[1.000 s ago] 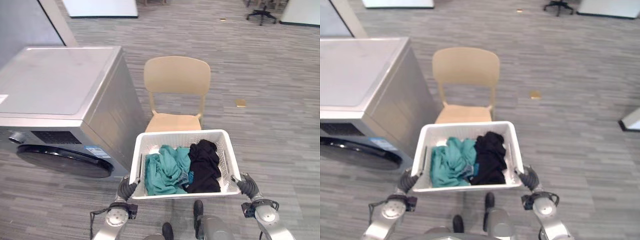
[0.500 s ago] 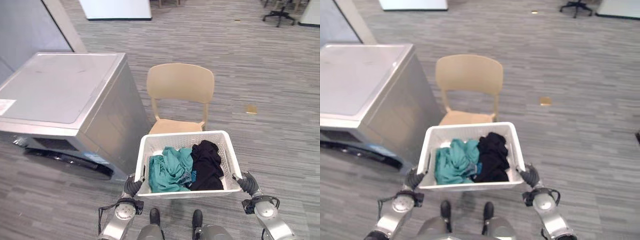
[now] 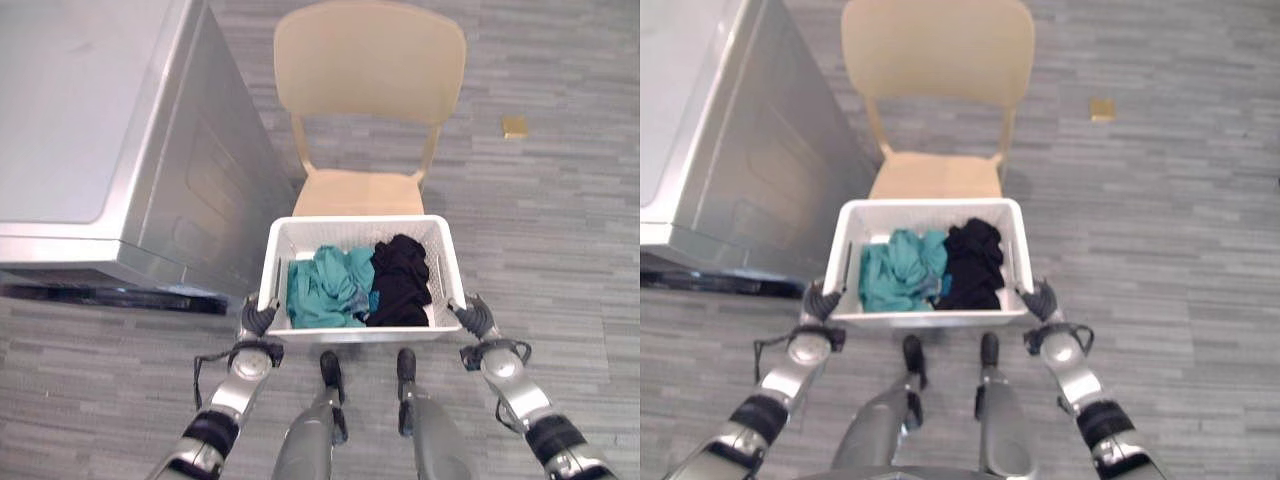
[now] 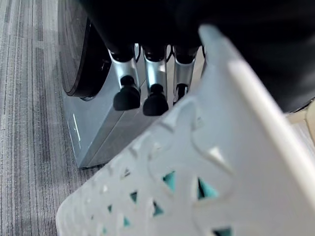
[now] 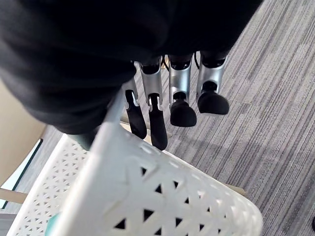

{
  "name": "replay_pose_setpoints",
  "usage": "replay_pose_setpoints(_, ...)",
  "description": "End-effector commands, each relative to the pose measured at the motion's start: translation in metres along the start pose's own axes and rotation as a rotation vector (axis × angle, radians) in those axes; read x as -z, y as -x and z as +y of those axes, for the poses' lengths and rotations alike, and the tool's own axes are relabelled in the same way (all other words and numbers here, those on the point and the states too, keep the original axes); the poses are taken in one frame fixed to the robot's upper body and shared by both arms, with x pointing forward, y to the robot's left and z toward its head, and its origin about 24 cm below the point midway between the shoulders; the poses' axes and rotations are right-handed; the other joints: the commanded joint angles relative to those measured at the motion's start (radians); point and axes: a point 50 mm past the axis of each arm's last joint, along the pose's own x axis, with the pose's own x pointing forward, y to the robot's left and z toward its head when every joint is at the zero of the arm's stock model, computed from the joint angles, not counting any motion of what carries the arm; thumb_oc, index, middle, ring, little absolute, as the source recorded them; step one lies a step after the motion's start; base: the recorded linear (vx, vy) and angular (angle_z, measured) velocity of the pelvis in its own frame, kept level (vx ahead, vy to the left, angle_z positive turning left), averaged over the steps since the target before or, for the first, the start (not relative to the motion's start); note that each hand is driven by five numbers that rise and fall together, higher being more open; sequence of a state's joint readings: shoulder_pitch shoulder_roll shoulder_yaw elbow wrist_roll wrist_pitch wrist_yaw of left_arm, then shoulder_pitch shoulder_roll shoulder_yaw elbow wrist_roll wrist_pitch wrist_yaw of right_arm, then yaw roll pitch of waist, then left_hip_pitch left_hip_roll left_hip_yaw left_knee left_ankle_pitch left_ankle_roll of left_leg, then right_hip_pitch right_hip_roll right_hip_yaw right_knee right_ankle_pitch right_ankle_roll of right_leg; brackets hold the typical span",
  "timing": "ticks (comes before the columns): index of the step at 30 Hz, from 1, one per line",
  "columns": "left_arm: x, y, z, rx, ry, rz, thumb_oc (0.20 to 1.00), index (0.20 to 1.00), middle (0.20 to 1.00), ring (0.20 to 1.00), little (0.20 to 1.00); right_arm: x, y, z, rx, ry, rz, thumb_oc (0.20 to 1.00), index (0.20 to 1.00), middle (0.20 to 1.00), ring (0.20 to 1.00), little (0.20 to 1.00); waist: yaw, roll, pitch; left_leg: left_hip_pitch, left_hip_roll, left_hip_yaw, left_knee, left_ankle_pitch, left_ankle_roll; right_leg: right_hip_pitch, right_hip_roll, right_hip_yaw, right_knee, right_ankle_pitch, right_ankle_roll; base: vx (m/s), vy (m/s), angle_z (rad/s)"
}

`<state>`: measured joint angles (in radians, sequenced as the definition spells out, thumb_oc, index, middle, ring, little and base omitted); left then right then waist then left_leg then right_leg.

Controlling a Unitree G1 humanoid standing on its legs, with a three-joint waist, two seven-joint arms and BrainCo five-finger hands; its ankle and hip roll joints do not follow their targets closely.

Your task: Grab the laundry basket,head to the washer,open it,put in the laundry and shut it.

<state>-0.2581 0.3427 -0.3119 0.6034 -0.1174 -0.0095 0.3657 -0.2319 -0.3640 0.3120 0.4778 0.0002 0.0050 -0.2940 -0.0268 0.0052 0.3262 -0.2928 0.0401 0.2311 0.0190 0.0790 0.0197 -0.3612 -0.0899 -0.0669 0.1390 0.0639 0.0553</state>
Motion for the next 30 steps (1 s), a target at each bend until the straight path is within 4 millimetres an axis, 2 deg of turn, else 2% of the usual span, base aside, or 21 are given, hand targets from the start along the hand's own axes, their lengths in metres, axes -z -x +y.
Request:
replay_pose_setpoints(1,-0.062,-0.016,-0.009,-0.022,0.116,-0.236,0.2,0.2,0.2,0.2,0.2,-0.059,-0.01,0.026,-0.057,-0.12,-0.227,0.2,0.2,0.2,0.2,0.2,0.002,-0.043,-0.019,-0.07,0.002,-0.052,0.129,-0.123,-0.042,0.033,-0.023,0.022,-0.03,-0.047,0.059,0.04,0.044,-0.09)
replay_pose_setpoints(2,-0.071,-0.022,-0.008,-0.037,0.117,-0.249,0.2,0.2,0.2,0.2,0.2,-0.067,-0.015,0.028,-0.057,-0.122,-0.241,0.2,0.2,0.2,0.2,0.2,0.002,-0.044,-0.01,-0.085,-0.001,-0.051,0.13,-0.119,-0.042,0.019,-0.025,0.022,-0.031,-0.042,0.062,-0.01,0.068,-0.06)
replay_pose_setpoints(3,-0.089,-0.034,-0.003,-0.077,0.106,-0.267,0.2,0.2,0.2,0.2,0.2,-0.084,-0.024,0.032,-0.048,-0.129,-0.267,0.2,0.2,0.2,0.2,0.2,0.001,-0.049,0.009,-0.112,-0.005,-0.053,0.135,-0.111,-0.041,-0.007,-0.029,0.021,-0.03,-0.03,0.065,-0.08,0.044,0.02)
replay_pose_setpoints(4,-0.089,-0.034,-0.003,-0.078,0.107,-0.269,0.2,0.2,0.2,0.2,0.2,-0.084,-0.024,0.032,-0.047,-0.129,-0.269,0.2,0.2,0.2,0.2,0.2,0.001,-0.049,0.01,-0.112,-0.005,-0.053,0.135,-0.111,-0.041,-0.007,-0.029,0.021,-0.029,-0.03,0.065,-0.09,0.051,0.03)
replay_pose_setpoints(5,-0.104,-0.043,0.004,-0.118,0.089,-0.28,0.2,0.2,0.2,0.2,0.2,-0.098,-0.031,0.036,-0.047,-0.123,-0.288,0.2,0.2,0.2,0.2,0.2,0.002,-0.052,0.031,-0.128,-0.008,-0.055,0.139,-0.106,-0.042,-0.025,-0.03,0.021,-0.029,-0.023,0.068,-0.04,0.027,0.02)
replay_pose_setpoints(6,-0.104,-0.044,0.005,-0.118,0.09,-0.282,0.2,0.2,0.2,0.2,0.2,-0.099,-0.032,0.036,-0.047,-0.124,-0.29,0.2,0.2,0.2,0.2,0.2,0.002,-0.052,0.032,-0.128,-0.008,-0.055,0.139,-0.106,-0.042,-0.025,-0.03,0.021,-0.029,-0.023,0.068,-0.05,0.027,-0.02)
replay_pose_setpoints(8,-0.121,-0.05,0.013,-0.155,0.084,-0.313,0.2,0.2,0.2,0.2,0.2,-0.113,-0.038,0.037,-0.045,-0.118,-0.313,0.2,0.2,0.2,0.2,0.2,0.003,-0.057,0.052,-0.143,-0.006,-0.062,0.146,-0.102,-0.043,-0.038,-0.034,0.017,-0.031,-0.012,0.072,-0.04,0.005,-0.05)
replay_pose_setpoints(12,-0.132,-0.052,0.017,-0.171,0.072,-0.341,0.209,0.209,0.209,0.209,0.209,-0.121,-0.043,0.038,-0.049,-0.11,-0.322,0.2,0.2,0.2,0.2,0.2,0.008,-0.059,0.057,-0.143,-0.009,-0.063,0.137,-0.098,-0.045,-0.042,-0.039,0.015,-0.038,-0.004,0.074,0.0,0.0,0.0)
replay_pose_setpoints(13,-0.133,-0.053,0.017,-0.173,0.076,-0.341,0.598,0.598,0.598,0.598,0.598,-0.124,-0.044,0.038,-0.052,-0.111,-0.324,0.216,0.216,0.216,0.216,0.216,0.01,-0.059,0.061,-0.144,-0.011,-0.063,0.136,-0.096,-0.046,-0.044,-0.04,0.014,-0.04,-0.002,0.075,0.0,0.0,0.0)
replay_pose_setpoints(14,-0.137,-0.054,0.018,-0.178,0.074,-0.348,1.0,1.0,1.0,1.0,1.0,-0.127,-0.045,0.038,-0.056,-0.119,-0.327,0.589,0.589,0.589,0.589,0.589,0.011,-0.059,0.063,-0.146,-0.013,-0.063,0.136,-0.095,-0.047,-0.045,-0.042,0.013,-0.042,0.0,0.074,0.0,0.0,0.0)
replay_pose_setpoints(15,-0.141,-0.056,0.021,-0.19,0.08,-0.343,1.0,1.0,1.0,1.0,1.0,-0.131,-0.047,0.038,-0.051,-0.114,-0.33,1.0,1.0,1.0,1.0,1.0,0.012,-0.057,0.065,-0.145,-0.013,-0.064,0.132,-0.092,-0.048,-0.047,-0.042,0.012,-0.044,0.003,0.075,-0.02,0.005,0.04)
replay_pose_setpoints(19,-0.142,-0.055,0.024,-0.209,0.094,-0.349,1.0,1.0,1.0,1.0,1.0,-0.129,-0.046,0.038,-0.042,-0.144,-0.321,1.0,1.0,1.0,1.0,1.0,0.013,-0.056,0.067,-0.14,-0.014,-0.063,0.129,-0.09,-0.05,-0.043,-0.043,0.011,-0.048,0.005,0.076,0.0,-0.001,0.04)
replay_pose_setpoints(24,-0.11,-0.037,0.019,-0.2,0.153,-0.337,1.0,1.0,1.0,1.0,1.0,-0.085,-0.028,0.041,-0.065,-0.209,-0.223,1.0,1.0,1.0,1.0,1.0,0.02,-0.048,0.058,-0.099,-0.018,-0.069,0.117,-0.097,-0.048,-0.005,-0.044,0.006,-0.055,-0.001,0.072,0.03,-0.007,0.01)
replay_pose_setpoints(25,-0.094,-0.026,0.031,-0.226,0.15,-0.347,1.0,1.0,1.0,1.0,1.0,-0.062,-0.019,0.024,-0.025,-0.236,-0.188,1.0,1.0,1.0,1.0,1.0,0.02,-0.047,0.045,-0.085,-0.018,-0.057,0.112,-0.075,-0.041,0.01,-0.049,-0.003,-0.063,0.019,0.066,0.01,-0.032,0.05)
replay_pose_setpoints(27,-0.087,-0.017,0.042,-0.241,0.124,-0.368,1.0,1.0,1.0,1.0,1.0,-0.05,-0.014,0.009,0.014,-0.231,-0.181,1.0,1.0,1.0,1.0,1.0,0.023,-0.043,0.036,-0.068,-0.019,-0.059,0.107,-0.078,-0.041,0.027,-0.048,-0.004,-0.07,0.018,0.066,0.02,-0.026,0.07)
replay_pose_setpoints(28,-0.086,-0.017,0.042,-0.24,0.124,-0.367,1.0,1.0,1.0,1.0,1.0,-0.05,-0.014,0.009,0.013,-0.231,-0.18,1.0,1.0,1.0,1.0,1.0,0.022,-0.043,0.035,-0.068,-0.019,-0.059,0.107,-0.078,-0.041,0.027,-0.048,-0.004,-0.07,0.018,0.066,0.04,-0.027,0.03)
replay_pose_setpoints(30,-0.073,-0.006,0.053,-0.241,0.13,-0.362,1.0,1.0,1.0,1.0,1.0,-0.038,-0.008,-0.012,0.065,-0.215,-0.176,1.0,1.0,1.0,1.0,1.0,0.027,-0.039,0.021,-0.04,-0.017,-0.064,0.097,-0.079,-0.042,0.053,-0.044,-0.01,-0.077,0.014,0.066,0.05,-0.045,-0.06)
